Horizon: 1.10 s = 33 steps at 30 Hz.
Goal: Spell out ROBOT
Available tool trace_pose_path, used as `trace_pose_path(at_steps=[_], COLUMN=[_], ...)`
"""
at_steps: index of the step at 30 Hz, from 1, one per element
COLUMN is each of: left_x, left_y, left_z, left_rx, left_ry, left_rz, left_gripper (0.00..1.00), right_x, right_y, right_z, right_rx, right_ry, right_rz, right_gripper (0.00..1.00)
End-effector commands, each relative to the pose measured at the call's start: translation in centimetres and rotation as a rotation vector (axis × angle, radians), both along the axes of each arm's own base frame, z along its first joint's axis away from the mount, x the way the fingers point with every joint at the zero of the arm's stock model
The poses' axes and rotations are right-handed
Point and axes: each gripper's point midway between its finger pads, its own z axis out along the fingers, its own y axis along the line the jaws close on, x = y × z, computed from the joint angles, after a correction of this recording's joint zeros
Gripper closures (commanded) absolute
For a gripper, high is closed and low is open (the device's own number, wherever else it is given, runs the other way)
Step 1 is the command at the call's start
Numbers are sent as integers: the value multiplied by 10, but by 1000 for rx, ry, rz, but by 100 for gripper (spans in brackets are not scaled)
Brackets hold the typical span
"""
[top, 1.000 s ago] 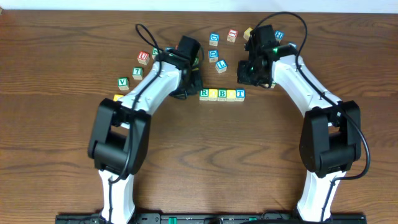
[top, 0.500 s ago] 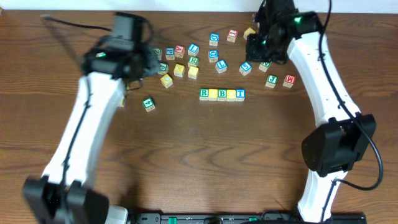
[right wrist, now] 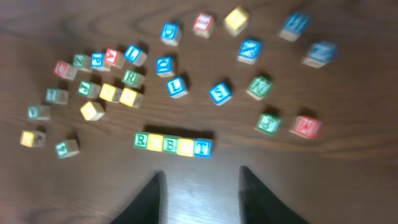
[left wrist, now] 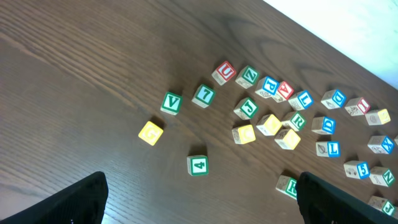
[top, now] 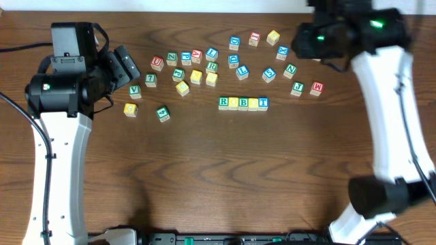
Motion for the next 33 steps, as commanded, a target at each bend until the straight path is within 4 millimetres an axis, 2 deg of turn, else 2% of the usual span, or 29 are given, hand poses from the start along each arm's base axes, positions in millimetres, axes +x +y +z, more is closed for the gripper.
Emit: trace_pose_path(at_steps=[1, 3, 6, 9, 15, 20, 21, 28, 33], left_x=[0, 0, 0, 0, 0, 0, 0, 0, 0], left_y=[2, 2, 2, 2, 2, 2, 2, 2, 2], left_z=[1, 1, 1, 1, 1, 1, 1, 1, 1], left_rx=[14, 14, 14, 14, 14, 14, 14, 14, 14], left_ry=[2, 2, 2, 2, 2, 2, 2, 2, 2], left_rz=[0, 0, 0, 0, 0, 0, 0, 0, 0], left_gripper=[4, 4, 4, 4, 4, 4, 4, 4, 4], right_x=[-24, -36, -56, -72, -103, -114, -117, -118, -110], right_y=[-30, -35, -38, -41, -45, -48, -56, -56, -56], right_z=[52, 67, 87, 98, 97, 87, 84, 83, 86], right_rx=[-60, -65, -56, -54, -62, -79, -114, -118, -153], right_ry=[-138, -173, -222, -241, -199, -140, -125, -119, -154], right_rz=[-70, -83, -86, -89, -87, -89, -111, -113, -73], right_gripper=[33, 17, 8, 1, 1, 1, 1, 1, 1])
